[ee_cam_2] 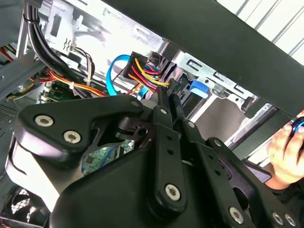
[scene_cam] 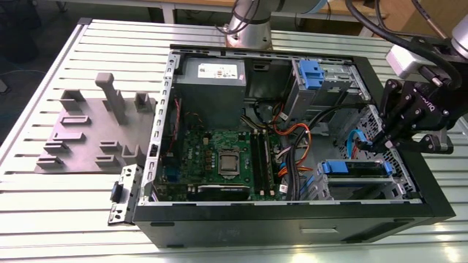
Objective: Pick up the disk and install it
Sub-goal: 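Insert the first disk wire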
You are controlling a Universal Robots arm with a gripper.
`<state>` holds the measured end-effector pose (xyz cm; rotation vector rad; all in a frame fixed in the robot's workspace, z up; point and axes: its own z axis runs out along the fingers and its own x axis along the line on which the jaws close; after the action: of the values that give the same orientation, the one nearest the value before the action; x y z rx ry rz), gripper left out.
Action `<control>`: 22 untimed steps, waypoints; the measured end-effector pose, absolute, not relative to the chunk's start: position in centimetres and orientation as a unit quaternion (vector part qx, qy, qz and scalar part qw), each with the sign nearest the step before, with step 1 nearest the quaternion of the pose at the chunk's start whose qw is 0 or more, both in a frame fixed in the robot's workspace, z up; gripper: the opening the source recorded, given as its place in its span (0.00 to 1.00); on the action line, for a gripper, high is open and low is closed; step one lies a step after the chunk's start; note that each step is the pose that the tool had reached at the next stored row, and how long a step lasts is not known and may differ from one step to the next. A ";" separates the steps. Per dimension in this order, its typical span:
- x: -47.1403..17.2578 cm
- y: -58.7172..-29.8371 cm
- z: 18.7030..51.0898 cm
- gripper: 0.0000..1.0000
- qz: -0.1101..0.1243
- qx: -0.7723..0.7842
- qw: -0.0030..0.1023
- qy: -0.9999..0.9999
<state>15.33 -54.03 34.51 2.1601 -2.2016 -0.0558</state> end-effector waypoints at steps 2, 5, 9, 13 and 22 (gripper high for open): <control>15.2 -54.1 34.5 0.16 -0.014 0.700 0.024 -0.713; 15.1 -54.2 34.5 0.16 -0.006 0.701 0.016 -0.713; 14.8 -54.4 34.5 0.16 -0.001 0.702 0.010 -0.712; 14.2 -54.8 34.5 0.16 0.001 0.703 0.008 -0.711; 13.1 -55.6 34.4 0.16 0.011 0.706 -0.002 -0.708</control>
<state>13.11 -55.58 34.42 2.2199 -2.2281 0.0352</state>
